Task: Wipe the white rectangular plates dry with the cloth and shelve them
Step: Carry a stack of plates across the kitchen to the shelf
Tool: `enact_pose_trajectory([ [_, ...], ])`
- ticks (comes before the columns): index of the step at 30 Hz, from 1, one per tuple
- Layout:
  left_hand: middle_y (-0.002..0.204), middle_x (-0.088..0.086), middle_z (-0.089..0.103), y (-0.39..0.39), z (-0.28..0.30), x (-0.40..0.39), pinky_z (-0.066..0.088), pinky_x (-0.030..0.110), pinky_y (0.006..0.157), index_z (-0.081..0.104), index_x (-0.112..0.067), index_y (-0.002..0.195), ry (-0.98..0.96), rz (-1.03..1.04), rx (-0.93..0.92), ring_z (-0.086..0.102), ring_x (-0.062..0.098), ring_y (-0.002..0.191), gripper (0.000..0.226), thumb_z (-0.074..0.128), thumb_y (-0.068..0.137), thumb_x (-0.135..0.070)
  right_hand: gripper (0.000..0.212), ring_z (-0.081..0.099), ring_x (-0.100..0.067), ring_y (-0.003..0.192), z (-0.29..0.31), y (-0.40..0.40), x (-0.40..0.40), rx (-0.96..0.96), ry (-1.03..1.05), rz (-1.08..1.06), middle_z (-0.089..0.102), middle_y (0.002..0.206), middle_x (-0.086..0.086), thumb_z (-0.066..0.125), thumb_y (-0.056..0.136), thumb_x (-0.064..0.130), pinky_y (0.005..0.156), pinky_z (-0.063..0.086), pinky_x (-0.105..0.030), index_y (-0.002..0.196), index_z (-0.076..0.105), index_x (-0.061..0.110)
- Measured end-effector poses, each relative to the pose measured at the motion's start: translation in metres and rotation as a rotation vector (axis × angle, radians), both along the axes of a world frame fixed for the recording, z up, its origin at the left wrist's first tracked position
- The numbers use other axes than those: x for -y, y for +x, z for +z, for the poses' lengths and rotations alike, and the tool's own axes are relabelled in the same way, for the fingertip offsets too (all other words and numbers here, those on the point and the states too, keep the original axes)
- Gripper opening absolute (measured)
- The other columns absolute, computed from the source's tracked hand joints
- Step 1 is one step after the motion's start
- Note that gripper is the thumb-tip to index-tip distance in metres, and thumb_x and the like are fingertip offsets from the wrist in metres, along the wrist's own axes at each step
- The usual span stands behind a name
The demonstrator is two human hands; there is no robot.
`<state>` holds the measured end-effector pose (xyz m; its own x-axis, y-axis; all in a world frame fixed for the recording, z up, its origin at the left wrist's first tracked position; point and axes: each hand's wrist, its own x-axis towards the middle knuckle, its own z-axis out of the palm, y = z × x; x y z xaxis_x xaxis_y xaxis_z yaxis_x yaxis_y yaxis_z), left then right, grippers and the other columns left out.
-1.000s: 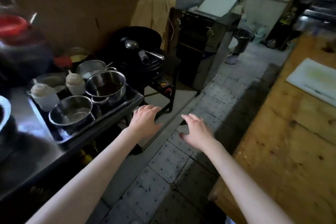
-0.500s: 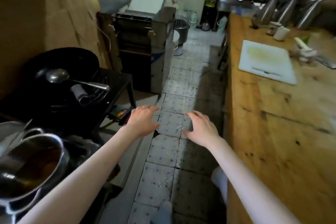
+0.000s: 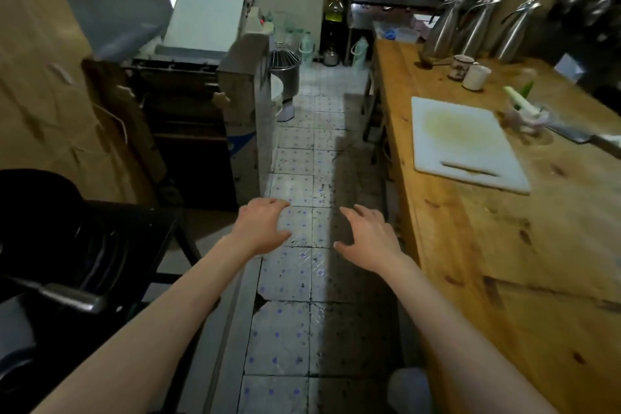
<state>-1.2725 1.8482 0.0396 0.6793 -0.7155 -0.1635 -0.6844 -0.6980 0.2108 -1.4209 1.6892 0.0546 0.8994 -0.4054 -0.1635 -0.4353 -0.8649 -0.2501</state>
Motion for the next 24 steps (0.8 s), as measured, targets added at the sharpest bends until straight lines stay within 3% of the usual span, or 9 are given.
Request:
enact_pose_trajectory([
  [8,0.151,0.003,0.035,0.122,0.001,0.086,0.029,0.040,0.112,0.031,-0.024,0.147,-0.050,-0.095,-0.007,0.031,0.025,0.137,0.067,0.058,0.089,-0.044,0.075,0.014,-0.030,0.143,0.003,0.110,0.071,0.011,-0.057,-0.105,0.020,0.156,-0.006,0.061,0.086,0.045,0.114,0.024,-0.049,0.148,0.022,0.027],
  [24,0.150,0.003,0.036,0.305,0.014,0.303,0.029,0.043,0.113,0.032,-0.024,0.146,-0.084,-0.264,-0.003,0.032,0.025,0.137,0.066,0.058,0.089,-0.043,0.073,0.017,-0.026,0.142,0.002,0.268,0.266,0.042,-0.063,-0.301,0.020,0.156,-0.003,0.060,0.087,0.045,0.112,0.025,-0.044,0.148,0.022,0.029],
])
